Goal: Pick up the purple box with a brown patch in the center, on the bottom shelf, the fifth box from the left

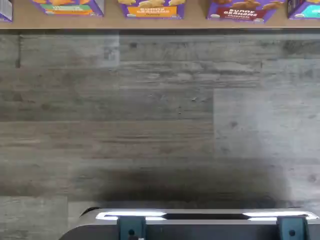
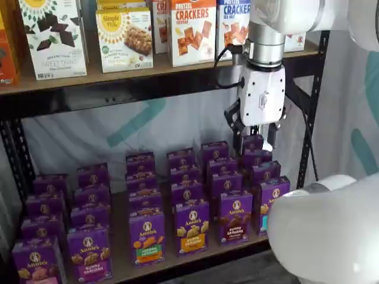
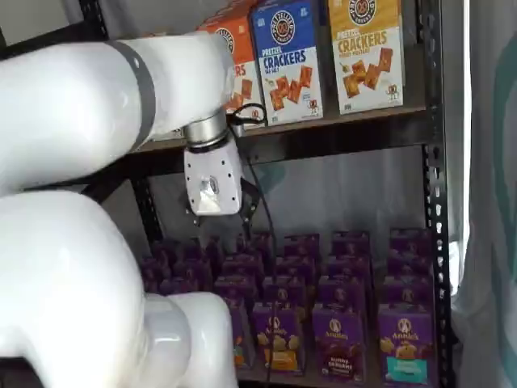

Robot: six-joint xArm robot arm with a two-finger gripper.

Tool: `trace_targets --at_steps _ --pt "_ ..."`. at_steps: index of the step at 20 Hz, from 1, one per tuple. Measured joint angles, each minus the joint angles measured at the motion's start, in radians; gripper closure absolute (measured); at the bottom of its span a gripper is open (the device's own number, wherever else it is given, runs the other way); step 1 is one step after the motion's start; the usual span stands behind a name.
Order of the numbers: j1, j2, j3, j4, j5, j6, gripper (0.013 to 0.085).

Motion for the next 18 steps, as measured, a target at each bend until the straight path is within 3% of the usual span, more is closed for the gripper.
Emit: trace_targets --at_steps 2,5,12,18 --pt "-0.029 -0.005 0.005 0.051 -0.005 -0.034 0.013" --pt "-0.038 -0.006 0.009 0.071 -0.011 -0.047 0.013" --pt "-0.021 0.006 0.028 0.041 -0.043 -0.029 0.013" --pt "-0.02 0.053 0.062 0.015 -0.126 -0.027 0.013"
